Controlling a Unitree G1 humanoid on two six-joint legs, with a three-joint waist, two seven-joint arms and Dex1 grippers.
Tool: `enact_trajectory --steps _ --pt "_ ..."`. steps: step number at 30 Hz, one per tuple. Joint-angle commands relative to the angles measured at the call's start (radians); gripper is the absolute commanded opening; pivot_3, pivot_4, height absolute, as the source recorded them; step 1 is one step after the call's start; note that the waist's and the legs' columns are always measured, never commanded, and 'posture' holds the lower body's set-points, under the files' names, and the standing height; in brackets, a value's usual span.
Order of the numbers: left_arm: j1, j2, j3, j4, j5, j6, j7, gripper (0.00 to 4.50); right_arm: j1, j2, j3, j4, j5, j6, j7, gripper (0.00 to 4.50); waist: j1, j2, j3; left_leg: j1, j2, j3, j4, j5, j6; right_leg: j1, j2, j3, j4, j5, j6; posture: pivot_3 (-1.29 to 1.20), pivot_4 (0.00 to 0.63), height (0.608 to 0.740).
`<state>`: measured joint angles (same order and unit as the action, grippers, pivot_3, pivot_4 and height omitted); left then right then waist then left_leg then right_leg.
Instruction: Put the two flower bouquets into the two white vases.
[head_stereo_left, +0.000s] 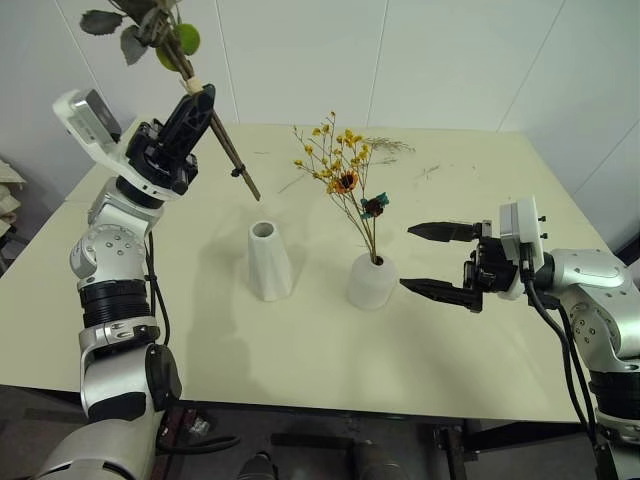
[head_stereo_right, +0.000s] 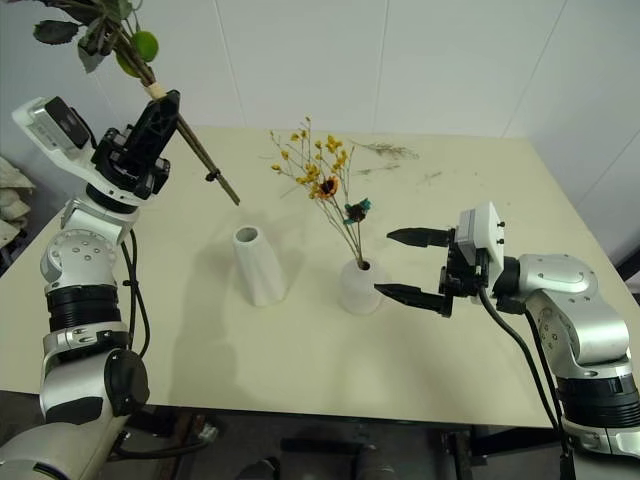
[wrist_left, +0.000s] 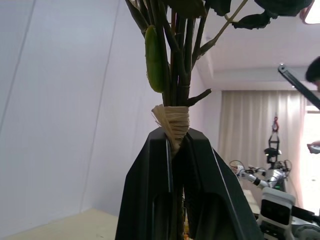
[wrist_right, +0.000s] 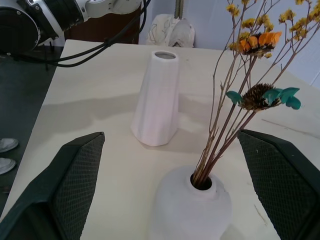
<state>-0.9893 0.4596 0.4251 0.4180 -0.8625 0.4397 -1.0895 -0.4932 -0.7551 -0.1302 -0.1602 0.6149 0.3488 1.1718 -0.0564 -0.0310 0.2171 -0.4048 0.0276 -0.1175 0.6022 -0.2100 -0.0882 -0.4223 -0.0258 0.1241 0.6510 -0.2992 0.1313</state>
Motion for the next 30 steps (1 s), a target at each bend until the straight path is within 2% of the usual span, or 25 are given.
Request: enact_trajectory --steps 1,7,23,30 --pt "0.001 0.019 -0.023 -0.021 0.018 0.006 -0.011 0.03 0.014 -0.005 -0.049 -0.053 0.02 -0.009 -0.023 4.5 0.0 0.0 0.0 0.0 0.0 0.0 0.0 0.0 0.0 0.0 0.0 0.0 0.0 0.0 0.0 0.0 0.15 0.74" --pt "0.035 0.031 -0.085 -0.023 0.08 -0.009 -0.042 0.03 0.045 -0.009 -0.051 -0.072 0.016 -0.007 -0.04 4.5 0.0 0.0 0.0 0.0 0.0 0.0 0.0 0.0 0.0 0.0 0.0 0.0 0.0 0.0 0.0 0.0 0.15 0.74" --pt "0.082 0.044 -0.096 -0.044 0.143 -0.031 -0.013 0.03 0.054 -0.005 -0.045 -0.083 0.02 -0.002 -0.066 4.5 0.001 0.0 0.0 0.0 0.0 0.0 0.0 0.0 0.0 0.0 0.0 0.0 -0.001 0.0 0.0 0.0 0.15 0.74" --pt "0.107 0.017 -0.118 -0.07 0.135 -0.011 -0.019 0.03 0.045 -0.002 -0.037 -0.077 0.016 -0.002 -0.07 4.5 0.002 0.0 0.0 0.0 0.0 0.0 -0.001 0.0 0.0 0.0 0.0 0.0 -0.002 0.0 0.0 0.0 0.15 0.74"
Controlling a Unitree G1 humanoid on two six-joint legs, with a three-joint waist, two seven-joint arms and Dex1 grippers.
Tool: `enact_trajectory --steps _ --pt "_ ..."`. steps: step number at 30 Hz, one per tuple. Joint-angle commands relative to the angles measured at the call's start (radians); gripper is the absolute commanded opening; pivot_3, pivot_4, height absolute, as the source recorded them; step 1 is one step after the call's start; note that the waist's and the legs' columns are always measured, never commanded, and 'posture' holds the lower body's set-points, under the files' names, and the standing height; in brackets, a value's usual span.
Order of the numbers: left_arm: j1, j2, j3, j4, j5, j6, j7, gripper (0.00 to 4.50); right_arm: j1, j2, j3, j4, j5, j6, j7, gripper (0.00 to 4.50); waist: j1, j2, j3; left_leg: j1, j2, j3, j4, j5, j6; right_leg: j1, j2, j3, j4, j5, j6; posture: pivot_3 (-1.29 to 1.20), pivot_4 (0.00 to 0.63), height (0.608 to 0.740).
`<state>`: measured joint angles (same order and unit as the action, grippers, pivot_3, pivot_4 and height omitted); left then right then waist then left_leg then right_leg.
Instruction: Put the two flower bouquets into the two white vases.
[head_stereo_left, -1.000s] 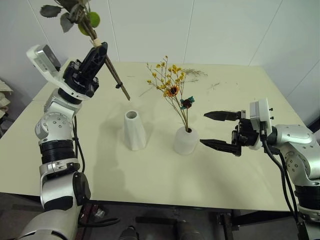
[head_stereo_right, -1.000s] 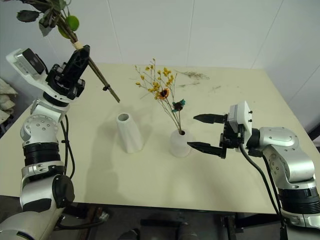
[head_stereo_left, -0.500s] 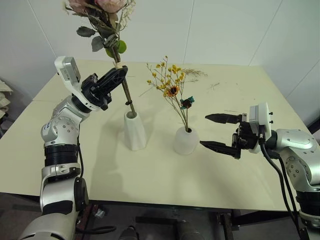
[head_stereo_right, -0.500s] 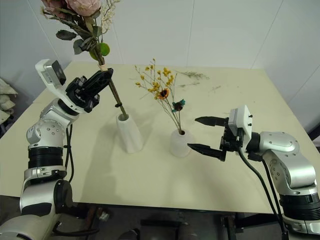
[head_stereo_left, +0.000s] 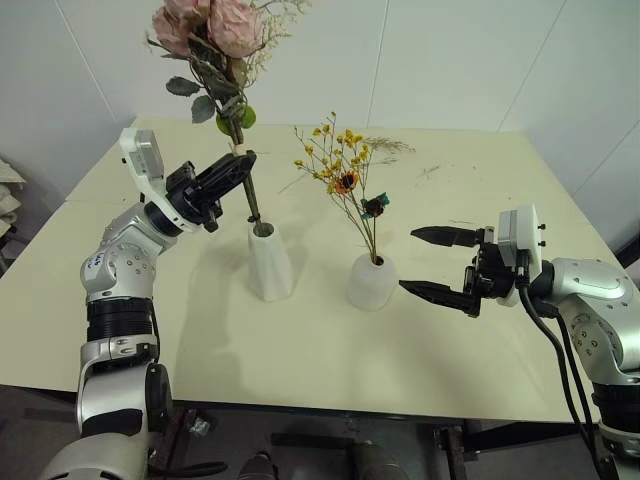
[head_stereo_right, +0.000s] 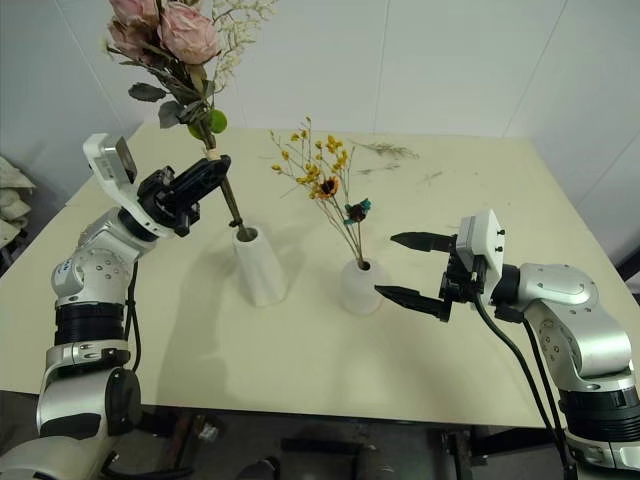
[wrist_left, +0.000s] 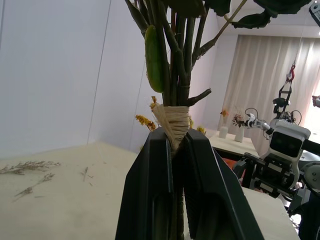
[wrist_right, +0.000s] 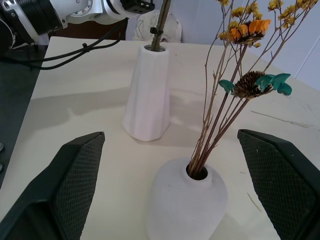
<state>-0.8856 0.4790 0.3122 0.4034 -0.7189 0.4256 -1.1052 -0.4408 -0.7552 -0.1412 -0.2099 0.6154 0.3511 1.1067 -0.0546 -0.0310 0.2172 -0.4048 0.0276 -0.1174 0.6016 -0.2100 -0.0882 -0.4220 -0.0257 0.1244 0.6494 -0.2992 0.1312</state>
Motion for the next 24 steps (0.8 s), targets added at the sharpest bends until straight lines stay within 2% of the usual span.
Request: enact_trajectory --steps 1,24 --pt "0.007 -0.004 -0.007 -0.061 -0.012 0.009 -0.003 0.03 -0.008 -0.002 -0.026 -0.029 0.016 -0.004 -0.006 4.5 0.0 0.0 0.0 0.0 0.0 0.0 0.0 0.0 0.0 0.0 0.0 0.0 0.0 0.0 0.0 0.0 0.15 0.74" --pt "0.053 0.031 -0.058 -0.025 0.079 -0.051 -0.046 0.03 0.009 0.005 -0.024 -0.052 0.018 -0.002 -0.035 4.5 -0.001 0.0 0.0 0.0 0.0 0.0 -0.002 0.0 0.0 0.001 0.0 0.0 -0.004 0.0 0.0 0.0 0.15 0.74"
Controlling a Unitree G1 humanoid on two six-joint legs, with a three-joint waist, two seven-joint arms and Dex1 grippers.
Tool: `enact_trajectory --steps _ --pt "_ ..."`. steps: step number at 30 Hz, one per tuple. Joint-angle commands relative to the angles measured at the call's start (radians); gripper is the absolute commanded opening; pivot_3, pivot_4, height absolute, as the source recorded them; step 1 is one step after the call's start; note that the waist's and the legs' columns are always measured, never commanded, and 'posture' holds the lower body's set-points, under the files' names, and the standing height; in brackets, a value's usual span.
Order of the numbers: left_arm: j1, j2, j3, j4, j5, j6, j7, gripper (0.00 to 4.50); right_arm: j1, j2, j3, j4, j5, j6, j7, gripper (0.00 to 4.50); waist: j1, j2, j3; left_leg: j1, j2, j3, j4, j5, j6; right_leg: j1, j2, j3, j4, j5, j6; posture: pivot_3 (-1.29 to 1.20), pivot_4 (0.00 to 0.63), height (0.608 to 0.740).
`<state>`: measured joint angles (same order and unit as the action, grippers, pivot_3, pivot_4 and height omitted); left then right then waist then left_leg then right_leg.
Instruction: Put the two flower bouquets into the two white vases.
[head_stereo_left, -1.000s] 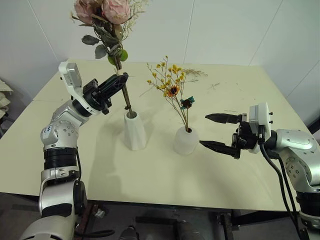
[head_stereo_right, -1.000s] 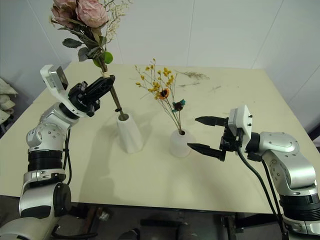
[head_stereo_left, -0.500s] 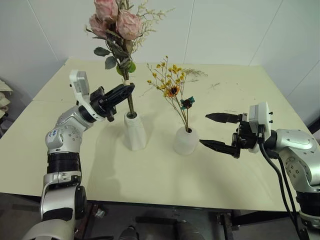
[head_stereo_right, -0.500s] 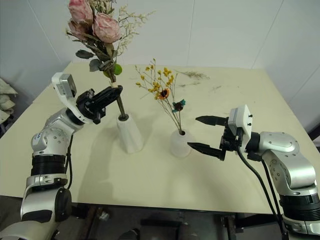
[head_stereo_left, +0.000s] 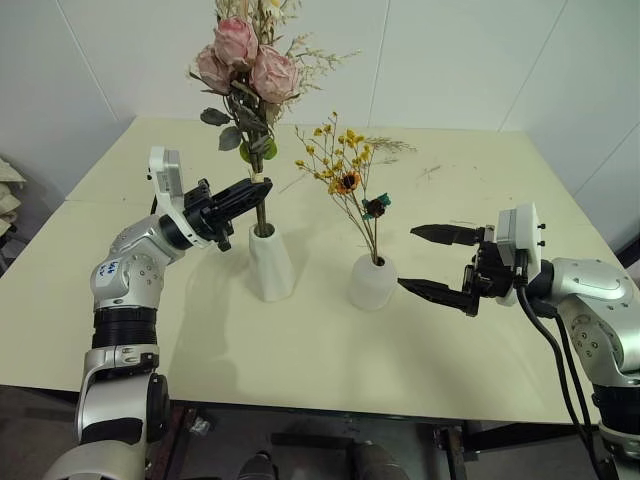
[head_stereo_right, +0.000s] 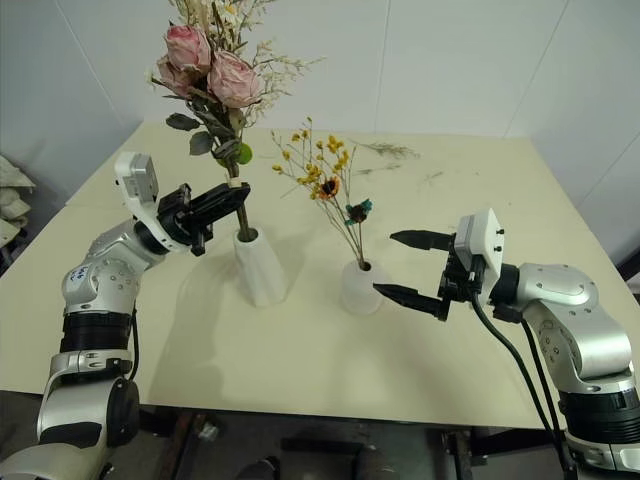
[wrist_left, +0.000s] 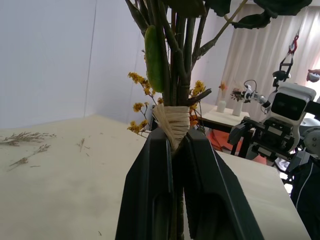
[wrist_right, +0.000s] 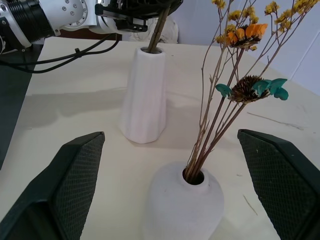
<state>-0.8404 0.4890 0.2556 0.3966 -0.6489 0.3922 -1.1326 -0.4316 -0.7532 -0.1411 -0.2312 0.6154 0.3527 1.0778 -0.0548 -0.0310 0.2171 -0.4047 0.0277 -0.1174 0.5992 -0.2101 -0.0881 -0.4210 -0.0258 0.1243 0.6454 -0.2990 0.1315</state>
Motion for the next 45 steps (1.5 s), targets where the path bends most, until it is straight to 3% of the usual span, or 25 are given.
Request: enact_trajectory --steps 1,2,3,15,22,31,35,45 --pt "0.011 0.022 -0.003 -0.018 0.013 -0.019 -0.021 0.03 0.0 0.004 -0.024 -0.031 0.018 -0.004 -0.007 4.5 0.0 0.0 0.0 0.0 0.0 0.0 0.0 0.0 0.0 0.0 0.0 0.0 0.0 0.0 0.0 0.0 0.15 0.74" --pt "0.014 0.022 -0.007 -0.016 0.021 -0.018 -0.016 0.03 0.0 0.005 -0.023 -0.031 0.018 -0.003 -0.008 4.5 0.0 0.0 0.0 0.0 0.0 0.0 0.0 0.0 0.0 0.0 0.0 0.0 0.0 0.0 0.0 0.0 0.15 0.74" --pt "0.016 0.022 -0.011 -0.015 0.027 -0.014 -0.011 0.76 -0.001 0.005 -0.022 -0.031 0.018 -0.003 -0.008 4.5 0.0 0.0 0.0 0.0 0.0 0.0 0.0 0.0 0.0 0.0 0.0 0.0 0.0 0.0 0.0 0.0 0.15 0.74" --pt "0.051 0.056 -0.033 -0.068 0.041 0.008 -0.04 4.47 -0.012 0.008 -0.019 -0.028 0.013 0.0 -0.011 4.5 0.0 0.0 0.0 0.0 0.0 0.0 0.0 0.0 0.0 0.0 0.0 0.0 0.0 0.0 0.0 0.0 0.15 0.74" --pt "0.131 0.165 -0.034 -0.16 0.071 0.003 -0.071 4.49 -0.003 0.003 -0.025 -0.031 0.016 0.003 -0.009 4.5 -0.005 0.0 0.0 0.001 0.0 0.0 -0.001 0.0 0.0 0.0 0.0 0.0 0.0 0.0 0.0 0.0 0.15 0.74" --pt "0.137 0.335 0.102 -0.128 0.003 -0.025 -0.132 4.49 -0.021 -0.044 -0.041 0.026 0.0 0.003 0.024 4.5 0.001 0.0 0.0 0.001 0.001 0.001 -0.002 0.0 0.0 0.0 0.0 0.0 -0.002 -0.001 -0.001 0.0 0.15 0.74" --pt "0.189 0.412 0.187 -0.084 -0.028 -0.079 -0.259 4.49 -0.007 -0.081 -0.062 0.054 -0.006 0.015 0.035 4.5 -0.002 0.0 0.0 0.001 0.001 0.001 -0.003 0.0 0.0 0.0 0.0 0.0 -0.003 -0.001 -0.002 0.0 0.15 0.74" --pt "0.301 0.451 0.191 -0.024 0.026 -0.156 -0.304 4.49 -0.004 -0.171 -0.105 0.127 -0.018 0.022 0.087 4.5 -0.002 0.001 0.0 0.001 0.001 0.003 -0.004 -0.001 0.001 0.0 0.0 0.001 -0.004 -0.003 -0.005 0.0 0.15 0.74"
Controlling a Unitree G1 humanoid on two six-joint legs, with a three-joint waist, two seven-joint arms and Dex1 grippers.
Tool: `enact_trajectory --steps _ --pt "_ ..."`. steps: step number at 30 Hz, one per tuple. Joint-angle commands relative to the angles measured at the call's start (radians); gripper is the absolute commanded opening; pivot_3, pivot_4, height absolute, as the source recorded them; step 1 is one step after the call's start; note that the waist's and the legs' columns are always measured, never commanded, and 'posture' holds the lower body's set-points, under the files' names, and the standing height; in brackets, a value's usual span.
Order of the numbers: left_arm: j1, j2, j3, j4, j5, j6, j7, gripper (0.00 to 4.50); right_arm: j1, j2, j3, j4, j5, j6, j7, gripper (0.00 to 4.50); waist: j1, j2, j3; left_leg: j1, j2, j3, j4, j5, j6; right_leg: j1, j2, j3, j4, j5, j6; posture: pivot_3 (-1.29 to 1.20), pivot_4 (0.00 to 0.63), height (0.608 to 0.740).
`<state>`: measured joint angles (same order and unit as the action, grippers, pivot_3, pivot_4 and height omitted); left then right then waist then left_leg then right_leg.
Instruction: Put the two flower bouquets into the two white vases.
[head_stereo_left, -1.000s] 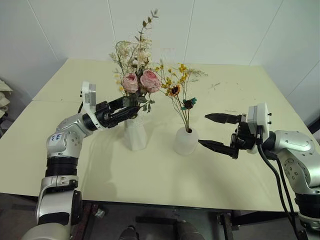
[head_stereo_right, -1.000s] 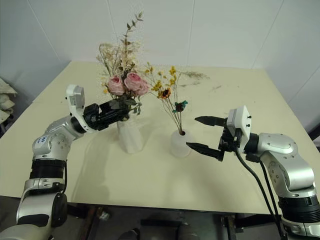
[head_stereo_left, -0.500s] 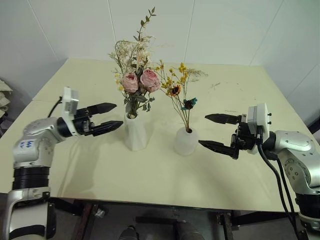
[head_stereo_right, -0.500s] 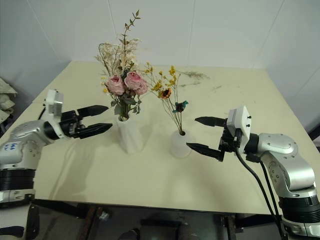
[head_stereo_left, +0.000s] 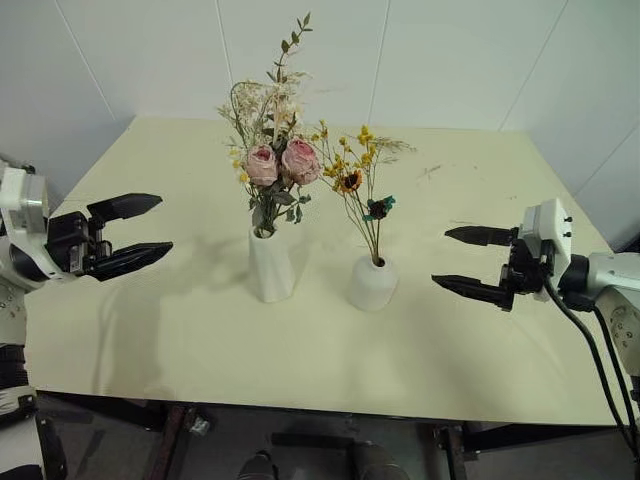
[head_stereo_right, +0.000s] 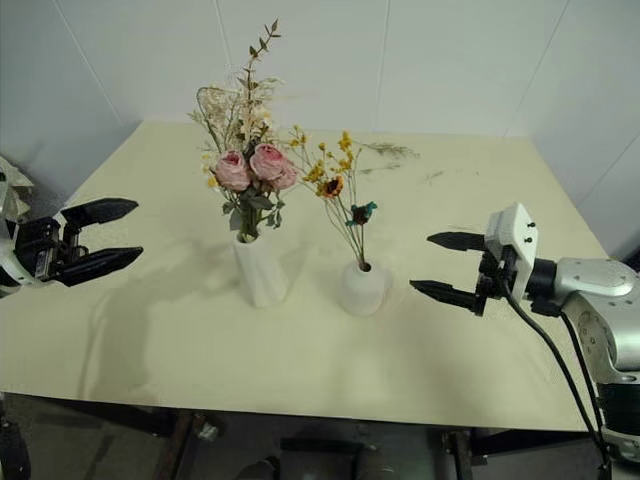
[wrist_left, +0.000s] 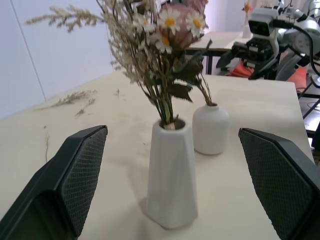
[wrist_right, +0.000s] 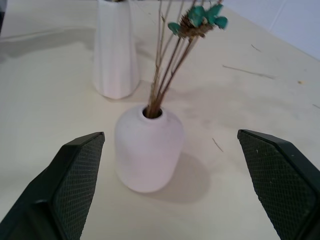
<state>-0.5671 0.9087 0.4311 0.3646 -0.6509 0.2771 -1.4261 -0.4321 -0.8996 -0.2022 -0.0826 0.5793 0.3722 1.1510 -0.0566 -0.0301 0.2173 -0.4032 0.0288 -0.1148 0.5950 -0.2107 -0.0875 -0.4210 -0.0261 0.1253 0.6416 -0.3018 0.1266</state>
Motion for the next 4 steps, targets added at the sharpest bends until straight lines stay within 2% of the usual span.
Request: enact_trajectory --steps 1,4 --pt "0.039 0.03 0.01 0.004 0.031 -0.043 -0.01 4.49 0.002 -0.025 -0.049 -0.026 0.022 0.007 0.013 4.5 -0.002 0.0 0.0 0.0 0.0 0.0 0.0 0.0 0.0 0.0 0.0 0.0 0.0 0.0 0.0 0.0 0.15 0.74" --pt "0.054 0.013 0.013 -0.029 0.011 -0.027 0.005 4.49 0.013 -0.026 -0.058 -0.035 0.029 0.016 0.011 4.5 -0.002 0.0 0.0 0.0 0.0 0.0 0.0 0.0 0.0 0.0 0.0 0.0 0.0 0.0 0.0 0.0 0.15 0.74"
